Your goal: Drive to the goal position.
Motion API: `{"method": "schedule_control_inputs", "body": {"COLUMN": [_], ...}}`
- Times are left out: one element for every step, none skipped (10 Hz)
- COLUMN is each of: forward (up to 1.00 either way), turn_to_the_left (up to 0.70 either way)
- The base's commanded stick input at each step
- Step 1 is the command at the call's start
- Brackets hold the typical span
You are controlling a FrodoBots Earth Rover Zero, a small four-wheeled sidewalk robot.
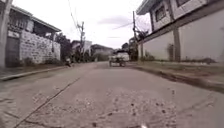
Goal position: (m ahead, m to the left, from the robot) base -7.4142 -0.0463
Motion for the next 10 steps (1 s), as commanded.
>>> {"method": "schedule_control_inputs", "body": {"forward": [0.85, 0.85, 0.85, 0.85, 0.85, 0.85, 0.85, 0.85, 0.85, 0.85], "turn_to_the_left": [0.0, 0.0, 0.0, 0.0, 0.0, 0.0, 0.0, 0.0, 0.0, -0.01]}}
